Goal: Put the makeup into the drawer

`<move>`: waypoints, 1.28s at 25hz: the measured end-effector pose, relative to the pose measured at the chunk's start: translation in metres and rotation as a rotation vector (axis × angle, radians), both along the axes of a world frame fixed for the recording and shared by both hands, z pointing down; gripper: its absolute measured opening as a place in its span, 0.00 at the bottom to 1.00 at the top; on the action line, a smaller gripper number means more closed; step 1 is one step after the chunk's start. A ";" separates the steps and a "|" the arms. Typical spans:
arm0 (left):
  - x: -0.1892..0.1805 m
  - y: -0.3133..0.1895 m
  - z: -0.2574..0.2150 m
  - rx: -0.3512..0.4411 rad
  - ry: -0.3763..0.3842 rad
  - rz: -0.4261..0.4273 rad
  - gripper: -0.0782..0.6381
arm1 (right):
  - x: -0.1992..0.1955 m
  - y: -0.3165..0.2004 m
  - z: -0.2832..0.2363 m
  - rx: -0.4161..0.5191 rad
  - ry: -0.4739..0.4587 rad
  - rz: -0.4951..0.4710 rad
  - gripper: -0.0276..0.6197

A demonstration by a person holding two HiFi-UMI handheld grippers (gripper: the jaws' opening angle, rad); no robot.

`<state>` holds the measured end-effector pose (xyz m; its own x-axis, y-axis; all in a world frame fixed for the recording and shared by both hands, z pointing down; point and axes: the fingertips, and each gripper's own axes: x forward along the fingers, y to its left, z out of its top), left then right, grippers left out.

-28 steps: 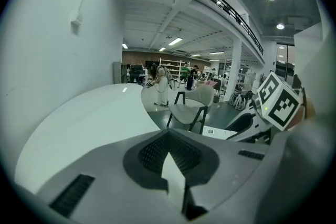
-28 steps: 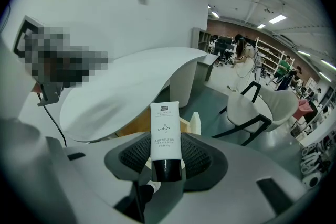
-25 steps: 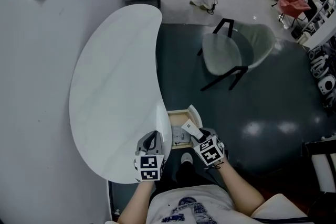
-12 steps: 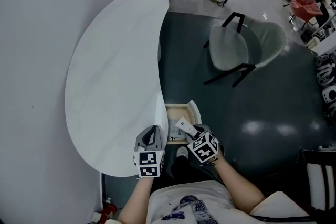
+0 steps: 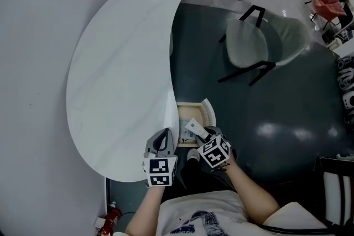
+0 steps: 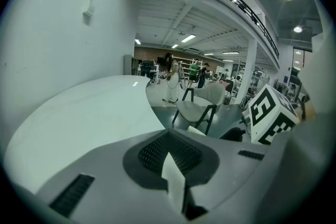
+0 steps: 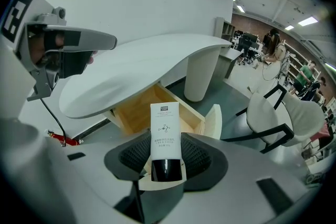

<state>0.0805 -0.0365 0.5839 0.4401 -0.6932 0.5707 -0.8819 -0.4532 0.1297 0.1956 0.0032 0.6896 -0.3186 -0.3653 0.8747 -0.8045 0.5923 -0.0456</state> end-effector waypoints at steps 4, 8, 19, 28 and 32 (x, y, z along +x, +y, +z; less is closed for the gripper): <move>0.000 0.003 0.003 -0.005 0.002 0.000 0.17 | -0.006 0.003 0.008 -0.003 0.006 -0.010 0.34; 0.001 0.006 0.008 -0.012 0.002 0.004 0.17 | -0.011 0.005 0.015 -0.008 0.009 -0.014 0.34; 0.000 0.006 0.013 -0.015 0.006 -0.006 0.17 | -0.022 -0.001 0.038 0.011 0.105 -0.148 0.34; -0.013 0.003 0.015 -0.014 0.008 -0.031 0.17 | -0.043 -0.001 0.059 0.009 0.170 -0.311 0.34; -0.016 0.003 0.018 -0.018 0.006 -0.039 0.17 | -0.045 -0.001 0.065 0.007 0.171 -0.329 0.34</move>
